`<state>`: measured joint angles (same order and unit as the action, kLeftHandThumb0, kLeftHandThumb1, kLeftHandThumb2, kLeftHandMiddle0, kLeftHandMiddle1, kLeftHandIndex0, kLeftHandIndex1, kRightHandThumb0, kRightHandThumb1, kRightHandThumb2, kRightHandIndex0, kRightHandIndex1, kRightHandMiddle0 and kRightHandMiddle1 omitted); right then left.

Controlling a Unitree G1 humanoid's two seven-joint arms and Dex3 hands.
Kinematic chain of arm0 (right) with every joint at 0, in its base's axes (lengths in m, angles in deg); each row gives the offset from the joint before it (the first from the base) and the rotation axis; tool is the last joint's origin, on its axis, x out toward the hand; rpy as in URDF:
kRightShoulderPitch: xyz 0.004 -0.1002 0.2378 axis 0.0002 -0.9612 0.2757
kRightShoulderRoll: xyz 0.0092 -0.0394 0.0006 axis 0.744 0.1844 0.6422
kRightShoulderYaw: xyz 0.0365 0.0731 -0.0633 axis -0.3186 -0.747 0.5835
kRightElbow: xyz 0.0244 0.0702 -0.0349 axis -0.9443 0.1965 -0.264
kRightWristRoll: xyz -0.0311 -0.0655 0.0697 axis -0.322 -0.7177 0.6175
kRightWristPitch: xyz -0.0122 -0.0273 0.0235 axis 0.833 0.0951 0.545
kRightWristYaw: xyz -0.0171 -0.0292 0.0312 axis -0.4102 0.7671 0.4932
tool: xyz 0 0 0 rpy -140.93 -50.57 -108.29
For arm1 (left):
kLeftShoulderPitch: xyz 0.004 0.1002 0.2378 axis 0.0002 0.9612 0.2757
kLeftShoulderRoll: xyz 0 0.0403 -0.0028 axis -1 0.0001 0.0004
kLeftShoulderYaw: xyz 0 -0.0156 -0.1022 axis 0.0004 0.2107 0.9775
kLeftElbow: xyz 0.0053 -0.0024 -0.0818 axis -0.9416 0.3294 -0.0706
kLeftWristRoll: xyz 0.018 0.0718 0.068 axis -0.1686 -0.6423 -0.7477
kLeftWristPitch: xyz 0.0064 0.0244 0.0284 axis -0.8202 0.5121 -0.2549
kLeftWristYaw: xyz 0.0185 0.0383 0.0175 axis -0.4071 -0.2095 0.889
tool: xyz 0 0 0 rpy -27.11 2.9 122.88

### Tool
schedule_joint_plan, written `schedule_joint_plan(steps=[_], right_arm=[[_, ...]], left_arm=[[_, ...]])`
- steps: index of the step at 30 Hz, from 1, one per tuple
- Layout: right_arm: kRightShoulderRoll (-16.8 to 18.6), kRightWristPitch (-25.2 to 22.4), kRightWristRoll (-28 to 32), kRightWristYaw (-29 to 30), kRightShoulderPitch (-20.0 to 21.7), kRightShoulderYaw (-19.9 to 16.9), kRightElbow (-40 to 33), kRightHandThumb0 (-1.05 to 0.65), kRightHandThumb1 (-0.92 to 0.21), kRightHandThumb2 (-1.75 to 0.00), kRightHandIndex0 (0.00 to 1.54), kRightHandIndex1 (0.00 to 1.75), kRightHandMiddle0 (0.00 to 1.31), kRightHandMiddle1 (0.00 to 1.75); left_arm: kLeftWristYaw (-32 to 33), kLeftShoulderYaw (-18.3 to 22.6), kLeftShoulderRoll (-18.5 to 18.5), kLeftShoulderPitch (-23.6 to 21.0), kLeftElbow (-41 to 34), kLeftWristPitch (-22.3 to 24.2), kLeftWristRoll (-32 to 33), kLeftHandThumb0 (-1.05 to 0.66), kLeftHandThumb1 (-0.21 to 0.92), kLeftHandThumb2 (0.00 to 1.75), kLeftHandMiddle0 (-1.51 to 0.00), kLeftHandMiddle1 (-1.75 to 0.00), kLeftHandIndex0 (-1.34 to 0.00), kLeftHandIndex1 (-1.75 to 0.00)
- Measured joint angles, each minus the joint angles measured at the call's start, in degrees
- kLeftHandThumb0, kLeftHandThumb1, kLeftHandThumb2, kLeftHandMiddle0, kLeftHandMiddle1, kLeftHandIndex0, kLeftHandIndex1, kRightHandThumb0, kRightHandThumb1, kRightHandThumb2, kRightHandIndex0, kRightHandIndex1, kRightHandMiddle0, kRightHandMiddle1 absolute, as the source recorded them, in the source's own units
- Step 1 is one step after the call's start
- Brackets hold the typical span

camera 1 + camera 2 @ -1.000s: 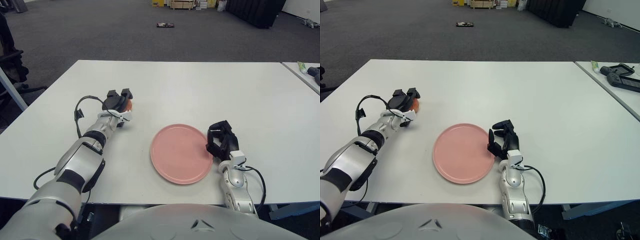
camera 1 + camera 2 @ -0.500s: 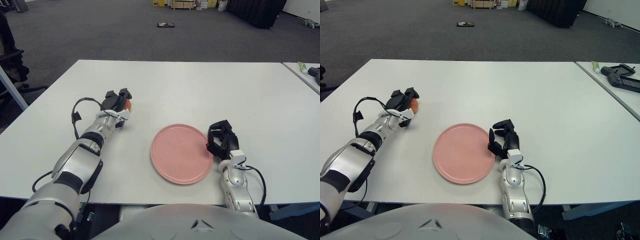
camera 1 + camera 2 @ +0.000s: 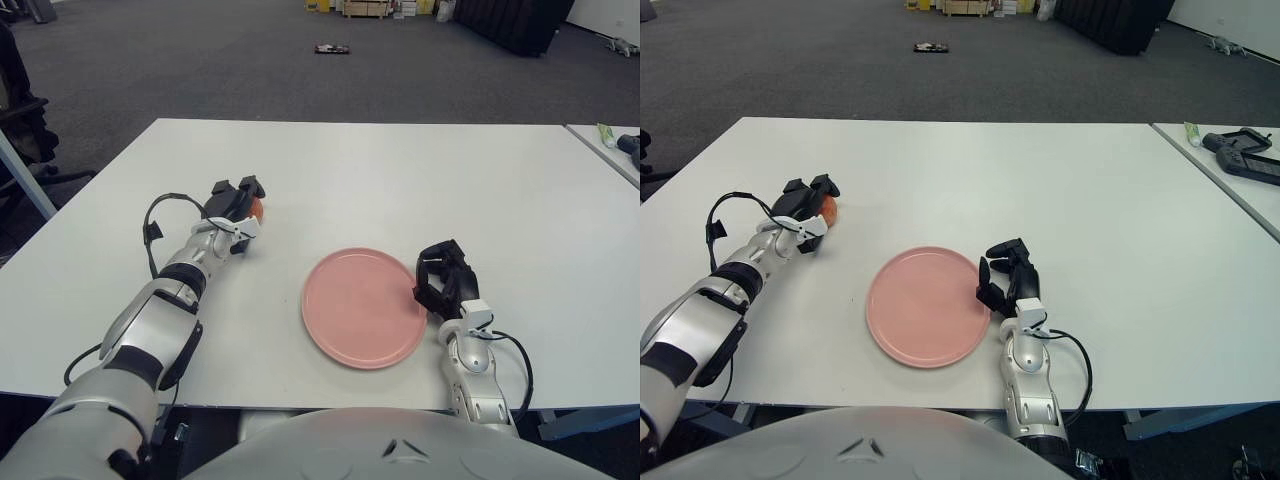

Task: Put the apple into the plate.

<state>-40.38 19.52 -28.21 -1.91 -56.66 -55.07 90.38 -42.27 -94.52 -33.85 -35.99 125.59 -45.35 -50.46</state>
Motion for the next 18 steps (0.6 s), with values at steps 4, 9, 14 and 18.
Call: schedule_joint_plan(steps=[4,9,14,18], right_arm=[[-0.03,0.26,0.02,0.00,0.17,-0.10,0.34,-0.40,-0.62,-0.95,0.56,1.70,0.38,1.75],[0.05,0.33,0.36,-0.33,0.51,-0.20,0.70,-0.40,-0.62,-0.94,0.57,1.69,0.38,1.75],[0.13,0.33,0.49,-0.54,0.55,-0.22,0.71,-0.40,-0.62,-0.94,0.56,1.69,0.38,1.75],[0.23,0.37,0.48,-0.54,0.57,-0.20,0.70,-0.40,-0.62,-0.94,0.55,1.69,0.38,1.75]], left_arm=[[0.20,0.03,-1.44,2.55,-6.25,-0.62,-0.58,0.00,-0.03,1.65,-0.94,-1.55,-0.65,-1.75],[0.13,1.03,-2.96,5.12,-14.62,-0.34,-0.74,0.00,-0.03,1.65,-0.94,-1.54,-0.65,-1.75],[-1.52,2.73,-3.75,8.01,-25.22,1.08,-0.50,0.00,-0.03,1.65,-0.95,-1.53,-0.65,-1.75],[-3.45,4.12,-3.85,11.10,-34.59,2.10,-0.35,0.00,-0.03,1.64,-0.95,-1.53,-0.65,-1.75]])
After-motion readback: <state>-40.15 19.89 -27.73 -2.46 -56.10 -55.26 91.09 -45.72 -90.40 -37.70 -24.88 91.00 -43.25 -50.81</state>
